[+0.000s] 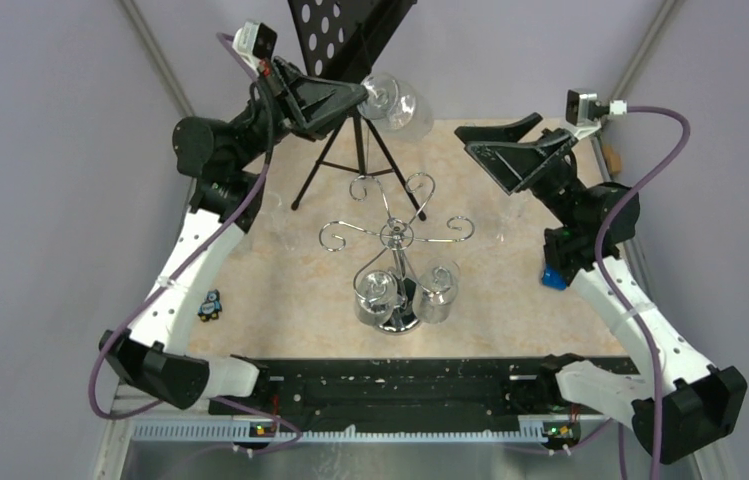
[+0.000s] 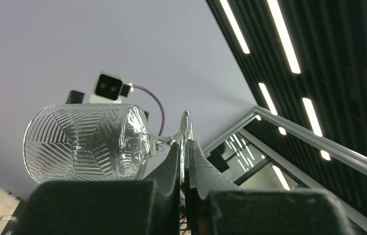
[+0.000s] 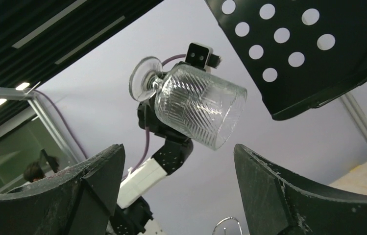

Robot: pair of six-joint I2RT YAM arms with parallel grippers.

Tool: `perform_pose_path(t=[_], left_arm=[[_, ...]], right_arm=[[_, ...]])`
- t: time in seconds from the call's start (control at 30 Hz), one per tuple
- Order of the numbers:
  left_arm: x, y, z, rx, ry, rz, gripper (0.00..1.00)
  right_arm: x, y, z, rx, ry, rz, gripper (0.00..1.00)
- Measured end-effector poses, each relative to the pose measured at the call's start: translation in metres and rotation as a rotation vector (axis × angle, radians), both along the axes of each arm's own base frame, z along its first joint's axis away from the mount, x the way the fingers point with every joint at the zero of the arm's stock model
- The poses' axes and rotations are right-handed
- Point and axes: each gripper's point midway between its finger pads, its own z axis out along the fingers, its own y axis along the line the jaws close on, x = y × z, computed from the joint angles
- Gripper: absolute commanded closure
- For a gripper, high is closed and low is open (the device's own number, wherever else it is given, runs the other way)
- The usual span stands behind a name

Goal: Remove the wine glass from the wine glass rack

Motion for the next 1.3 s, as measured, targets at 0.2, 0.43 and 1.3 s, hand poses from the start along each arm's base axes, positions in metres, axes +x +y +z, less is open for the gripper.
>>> perform_pose_path(t=[0.2,0.43,1.3], left_arm=[[0.001,-0.012,0.019,-0.099,-0.016,-0.071,1.00],[-0.014,-0.022,0.031,-0.160,-0.036,-0.145,1.00],[-0.032,-0.031,0.036,-0.219,-0.085,-0.209,0.26]], right_arm=[[-0.003,0.005,0.010,0.037,-0.029,0.072,0.18],[-0.027,0.006,0.035,0.106,-0.165,0.199,0.24],[-0.053,0.009,0.061,0.150,-0.340,0.294,1.00]])
